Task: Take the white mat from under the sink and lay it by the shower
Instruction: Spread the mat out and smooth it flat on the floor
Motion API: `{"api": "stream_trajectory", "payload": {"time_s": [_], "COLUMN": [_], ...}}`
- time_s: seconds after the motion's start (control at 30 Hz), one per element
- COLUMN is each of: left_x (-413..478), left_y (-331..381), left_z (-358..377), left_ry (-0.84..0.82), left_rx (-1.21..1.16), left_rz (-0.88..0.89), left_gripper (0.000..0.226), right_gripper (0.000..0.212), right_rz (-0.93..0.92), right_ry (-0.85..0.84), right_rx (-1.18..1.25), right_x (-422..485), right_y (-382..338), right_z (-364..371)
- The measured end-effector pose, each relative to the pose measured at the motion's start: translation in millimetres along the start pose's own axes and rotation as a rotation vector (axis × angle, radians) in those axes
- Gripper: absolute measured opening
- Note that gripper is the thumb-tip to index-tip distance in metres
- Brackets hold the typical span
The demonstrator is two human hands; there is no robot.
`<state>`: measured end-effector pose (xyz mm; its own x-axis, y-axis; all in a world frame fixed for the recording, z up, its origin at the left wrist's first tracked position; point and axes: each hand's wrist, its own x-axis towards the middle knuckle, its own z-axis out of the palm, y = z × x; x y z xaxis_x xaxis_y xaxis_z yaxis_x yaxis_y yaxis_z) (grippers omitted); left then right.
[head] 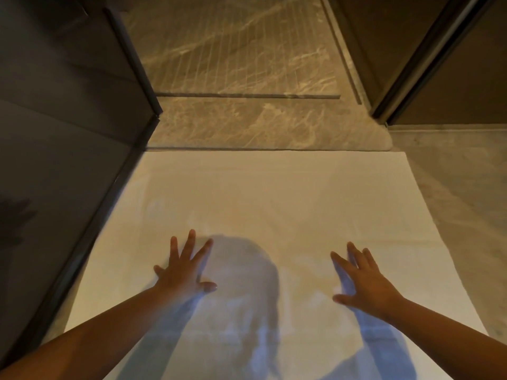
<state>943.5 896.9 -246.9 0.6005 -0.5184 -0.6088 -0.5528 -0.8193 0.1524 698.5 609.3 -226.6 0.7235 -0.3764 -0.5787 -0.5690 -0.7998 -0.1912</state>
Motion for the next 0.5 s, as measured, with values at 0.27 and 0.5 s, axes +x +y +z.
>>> {"api": "stream_trajectory", "payload": {"time_s": [0.27, 0.5], "left_x": [-2.6, -2.6], "left_y": [-13.2, -27.5], "left_z": [-8.8, -11.2], "left_ry": [0.006, 0.019], "left_rx": [-0.013, -0.028], "left_rz": [0.013, 0.023], "left_gripper": [0.1, 0.101], "right_gripper": [0.096, 0.095], "right_rz": [0.004, 0.005], "right_ry": [-0.007, -0.024], "right_rx": [-0.026, -0.025], "right_x": [4.3, 7.2], "right_y": [-17.1, -32.8], "right_z": [0.7, -0.5]}}
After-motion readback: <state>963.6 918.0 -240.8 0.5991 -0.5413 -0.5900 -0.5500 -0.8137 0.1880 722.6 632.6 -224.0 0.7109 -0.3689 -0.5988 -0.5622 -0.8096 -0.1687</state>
